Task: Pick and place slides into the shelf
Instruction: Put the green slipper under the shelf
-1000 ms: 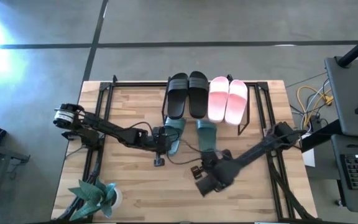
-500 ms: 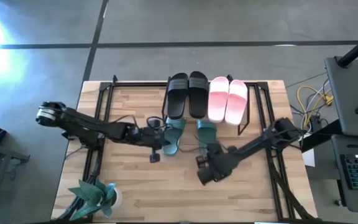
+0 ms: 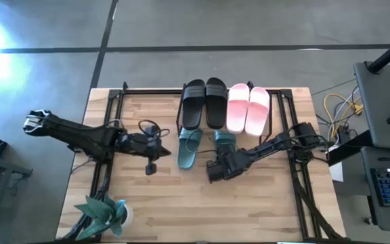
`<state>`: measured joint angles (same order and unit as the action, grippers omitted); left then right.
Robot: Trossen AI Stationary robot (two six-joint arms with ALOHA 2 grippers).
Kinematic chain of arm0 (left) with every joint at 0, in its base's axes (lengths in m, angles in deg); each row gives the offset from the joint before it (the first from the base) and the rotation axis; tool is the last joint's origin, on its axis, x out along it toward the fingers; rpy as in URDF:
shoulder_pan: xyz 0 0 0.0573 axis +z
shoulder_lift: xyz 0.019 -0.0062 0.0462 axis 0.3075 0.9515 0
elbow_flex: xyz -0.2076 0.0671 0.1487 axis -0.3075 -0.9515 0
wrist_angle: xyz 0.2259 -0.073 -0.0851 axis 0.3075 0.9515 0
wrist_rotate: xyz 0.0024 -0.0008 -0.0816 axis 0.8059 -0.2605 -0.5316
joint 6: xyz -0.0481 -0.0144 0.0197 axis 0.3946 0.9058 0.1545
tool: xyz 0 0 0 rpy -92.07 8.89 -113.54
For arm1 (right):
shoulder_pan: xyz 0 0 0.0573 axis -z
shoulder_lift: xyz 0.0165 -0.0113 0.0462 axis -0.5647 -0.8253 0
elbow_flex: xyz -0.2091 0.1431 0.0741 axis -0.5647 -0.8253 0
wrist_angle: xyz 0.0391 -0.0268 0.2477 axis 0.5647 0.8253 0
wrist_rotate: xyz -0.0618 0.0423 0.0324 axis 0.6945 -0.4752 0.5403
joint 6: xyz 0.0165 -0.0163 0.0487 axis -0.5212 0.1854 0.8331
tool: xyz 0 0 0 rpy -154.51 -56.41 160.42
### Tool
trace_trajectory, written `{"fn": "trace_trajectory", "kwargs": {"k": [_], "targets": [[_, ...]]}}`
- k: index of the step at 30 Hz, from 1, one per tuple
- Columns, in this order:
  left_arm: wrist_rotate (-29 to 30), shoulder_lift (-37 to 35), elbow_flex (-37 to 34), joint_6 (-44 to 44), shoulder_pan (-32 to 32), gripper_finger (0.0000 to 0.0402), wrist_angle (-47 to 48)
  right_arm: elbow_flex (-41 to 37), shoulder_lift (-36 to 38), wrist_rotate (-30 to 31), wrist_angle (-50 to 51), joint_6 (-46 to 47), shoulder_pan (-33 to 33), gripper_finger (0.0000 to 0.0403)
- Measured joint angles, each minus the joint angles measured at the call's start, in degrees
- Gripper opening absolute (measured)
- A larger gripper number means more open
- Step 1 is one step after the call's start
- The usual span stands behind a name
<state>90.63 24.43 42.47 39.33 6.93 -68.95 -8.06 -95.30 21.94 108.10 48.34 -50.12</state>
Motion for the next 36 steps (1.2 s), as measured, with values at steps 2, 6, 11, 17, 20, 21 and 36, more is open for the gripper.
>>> {"fn": "trace_trajectory", "kwargs": {"k": [2,6,11,17,20,21,36], "targets": [[0.3,-1.6,-0.3,0.0,0.0,0.0000,-0.1,0.1,0.0,0.0,-3.5,-2.3,0.4,0.0011],[1.9,-3.2,-0.9,0.0,0.0,0.0000,0.4,1.3,0.0,0.0,-9.4,-8.3,1.6,0.0011],[2.8,-3.3,-1.7,0.0,0.0,0.0000,1.0,4.0,0.0,0.8,-12.4,-13.5,2.2,0.0011],[2.8,-2.0,-1.7,1.2,0.0,0.0000,0.8,10.0,0.1,2.4,6.4,-4.6,0.4,0.0011],[2.8,-1.6,-1.7,1.4,0.0,0.0000,0.8,10.3,-0.1,-3.9,14.4,-0.1,-0.1,0.0011],[2.8,-1.4,-1.7,1.4,0.0,0.0000,0.7,9.7,-0.2,-6.4,14.3,0.0,-0.1,0.0011],[2.0,-1.5,-1.8,4.3,0.0,0.0000,0.8,0.3,-0.6,-13.4,-0.8,-1.1,1.6,0.0011]]}}
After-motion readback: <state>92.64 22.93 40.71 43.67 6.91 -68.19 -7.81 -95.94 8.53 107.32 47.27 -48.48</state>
